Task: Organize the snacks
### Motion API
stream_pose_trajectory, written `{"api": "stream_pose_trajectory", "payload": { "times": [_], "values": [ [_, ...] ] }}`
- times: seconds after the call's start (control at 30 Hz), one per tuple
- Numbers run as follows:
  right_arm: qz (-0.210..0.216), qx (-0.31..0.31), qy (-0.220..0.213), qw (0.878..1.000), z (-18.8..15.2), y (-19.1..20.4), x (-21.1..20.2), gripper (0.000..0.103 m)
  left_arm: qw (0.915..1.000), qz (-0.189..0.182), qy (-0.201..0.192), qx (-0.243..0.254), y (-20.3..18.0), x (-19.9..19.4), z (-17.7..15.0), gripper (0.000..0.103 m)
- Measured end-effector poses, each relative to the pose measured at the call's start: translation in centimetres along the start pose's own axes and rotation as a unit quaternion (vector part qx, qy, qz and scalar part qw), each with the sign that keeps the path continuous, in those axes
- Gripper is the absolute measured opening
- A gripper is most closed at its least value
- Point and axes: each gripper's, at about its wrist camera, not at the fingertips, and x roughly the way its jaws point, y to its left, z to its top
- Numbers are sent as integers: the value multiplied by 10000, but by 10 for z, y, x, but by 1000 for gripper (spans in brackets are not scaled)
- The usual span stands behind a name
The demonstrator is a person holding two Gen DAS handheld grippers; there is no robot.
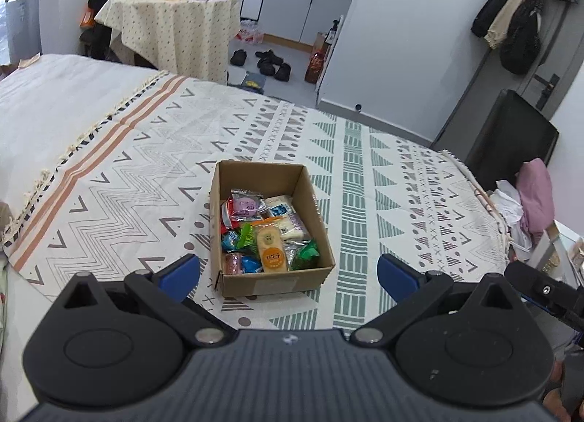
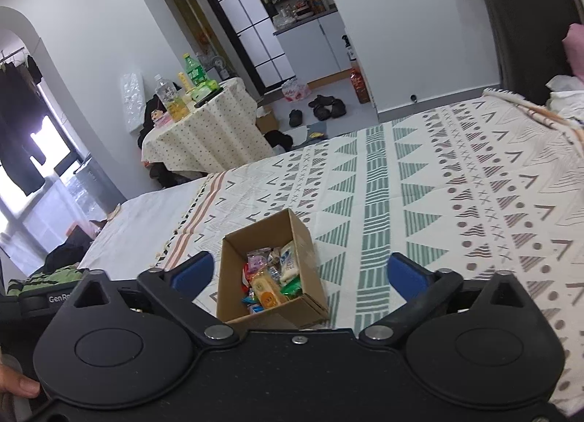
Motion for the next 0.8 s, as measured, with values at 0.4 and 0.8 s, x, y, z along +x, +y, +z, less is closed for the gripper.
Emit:
{"api": "stream_pose_trajectory", "payload": {
  "times": [0.4, 0.8],
  "values": [
    [-284, -317, -74, 9991, -21, 5, -45, 103, 9991, 62, -57, 404, 4, -38, -24, 103],
    [-334, -446, -149, 9983, -38, 6, -75, 103, 9969, 127, -279, 724, 8, -68, -36, 103]
  ]
}}
